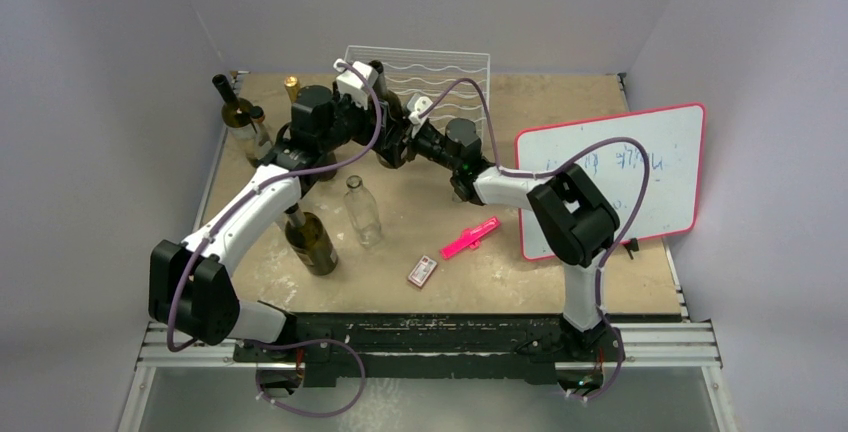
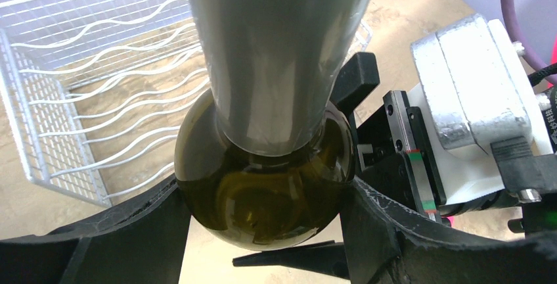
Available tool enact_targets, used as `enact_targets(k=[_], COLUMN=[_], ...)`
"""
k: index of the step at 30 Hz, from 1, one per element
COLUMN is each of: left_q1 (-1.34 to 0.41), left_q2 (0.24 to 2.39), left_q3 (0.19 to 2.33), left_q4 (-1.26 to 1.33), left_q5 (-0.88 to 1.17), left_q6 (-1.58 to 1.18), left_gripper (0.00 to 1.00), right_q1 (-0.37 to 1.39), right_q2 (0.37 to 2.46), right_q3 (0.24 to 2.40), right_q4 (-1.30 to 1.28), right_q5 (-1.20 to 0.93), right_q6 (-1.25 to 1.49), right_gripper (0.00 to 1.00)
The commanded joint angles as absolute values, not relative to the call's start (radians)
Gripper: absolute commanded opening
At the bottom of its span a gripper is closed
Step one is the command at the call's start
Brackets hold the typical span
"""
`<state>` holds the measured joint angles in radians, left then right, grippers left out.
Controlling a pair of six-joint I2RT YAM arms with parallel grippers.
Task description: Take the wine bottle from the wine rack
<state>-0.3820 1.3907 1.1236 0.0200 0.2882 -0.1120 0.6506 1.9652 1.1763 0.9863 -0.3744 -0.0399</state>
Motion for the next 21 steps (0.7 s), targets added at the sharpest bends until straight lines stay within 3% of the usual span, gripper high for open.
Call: enact_targets(k=[1, 2, 4, 8, 16, 21], left_q1=[-0.398, -0.398, -0.399, -0.398, -0.397, -0.398], left_q2=[1.328, 1.320, 1.306, 1.293, 1.290, 1.259], left_q3=[1.233, 1.239, 1.250, 1.287, 1.342, 1.276], left_q4=[0.038, 0.022, -0.015, -0.073, -0.091, 0.032], left_q5=[0.277, 0.255, 0.187, 0.112, 0.114, 0.106], left_q6=[-0.138, -0.136, -0.126, -0.126, -0.190, -0.239], left_gripper=[0.42, 0.53, 0.62, 0.70, 0.76, 0.76], right_q1=[0.644, 0.643, 0.644, 0.642, 0.643, 0.642], right_q2=[1.982, 1.985, 1.986, 1.997, 2.026, 2.034], right_q3=[1.242, 1.236, 1.210, 1.201, 1.210, 1.187], right_q4=[1.121, 1.142, 1.179, 1.205, 1.199, 1.223], right_q5=[-0.354, -0.358, -0.368, -0.388, -0.406, -0.401], right_q6=[-0.050, -0.051, -0.054, -0.052, -0.033, -0.017], right_gripper=[0.47, 0.42, 0.37, 0.33, 0.26, 0.24])
